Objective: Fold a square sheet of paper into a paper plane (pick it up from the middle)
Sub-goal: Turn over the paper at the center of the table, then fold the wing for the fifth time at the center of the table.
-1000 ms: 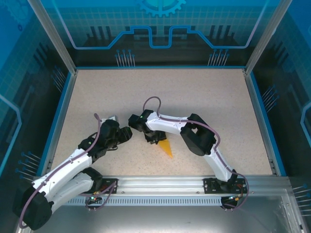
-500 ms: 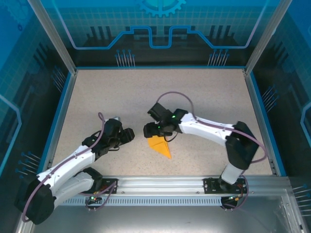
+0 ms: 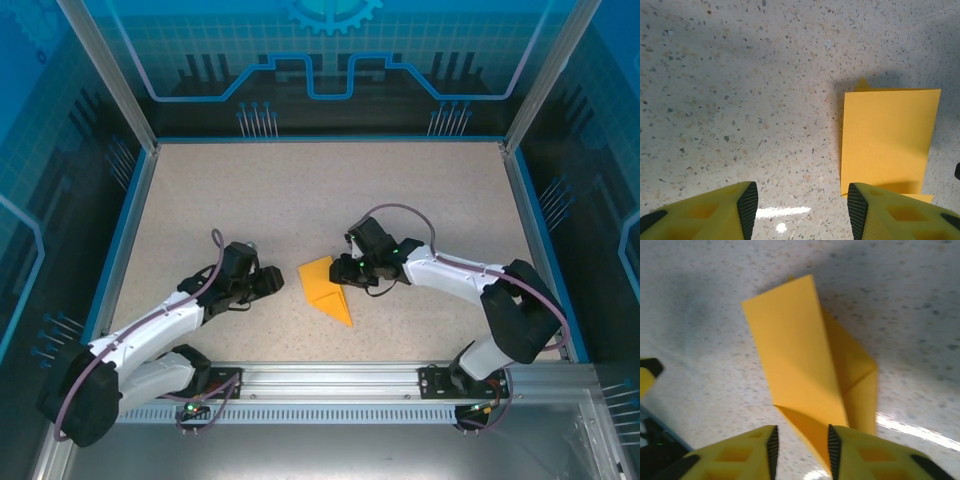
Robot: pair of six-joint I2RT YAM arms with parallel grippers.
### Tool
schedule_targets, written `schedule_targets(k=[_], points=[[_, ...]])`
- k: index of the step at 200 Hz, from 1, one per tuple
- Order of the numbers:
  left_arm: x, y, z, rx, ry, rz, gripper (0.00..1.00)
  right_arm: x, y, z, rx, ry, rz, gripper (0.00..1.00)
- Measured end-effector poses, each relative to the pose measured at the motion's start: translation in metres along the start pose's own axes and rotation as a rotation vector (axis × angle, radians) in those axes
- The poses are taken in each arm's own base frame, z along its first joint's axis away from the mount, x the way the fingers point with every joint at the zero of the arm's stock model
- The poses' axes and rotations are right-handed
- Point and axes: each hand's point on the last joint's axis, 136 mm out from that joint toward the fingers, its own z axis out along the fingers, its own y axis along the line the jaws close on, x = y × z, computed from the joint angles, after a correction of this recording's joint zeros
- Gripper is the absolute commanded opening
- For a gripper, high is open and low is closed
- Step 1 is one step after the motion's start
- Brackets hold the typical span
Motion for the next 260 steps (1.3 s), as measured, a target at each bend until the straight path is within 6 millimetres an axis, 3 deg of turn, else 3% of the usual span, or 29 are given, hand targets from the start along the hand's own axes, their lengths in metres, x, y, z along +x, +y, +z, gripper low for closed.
schedule_targets(k=[28,74,139,192,260], points=[[-0.001,-0.003,0.0,0.004,0.002,-0.001,0.54,0.0,0.008,0.012,-0.052,0.022,-0.004,0.24],[0.002,-0.003,0.005,0.0,0.029,-0.004,0.54,0.002,0.003,0.037,-0.035,0.075,0.011,0.24],[0.004,-0.008,0.008,0.02,0.047,-0.001,0.55,0.009,-0.025,0.061,-0.004,0.077,0.098,0.23],[0.004,-0.012,0.013,0.025,0.075,0.001,0.55,0.005,-0.027,0.059,-0.083,-0.026,0.205,0.24],[0.01,-0.017,0.017,0.05,0.113,-0.001,0.55,0.005,-0.03,0.053,-0.042,-0.126,0.273,0.26]])
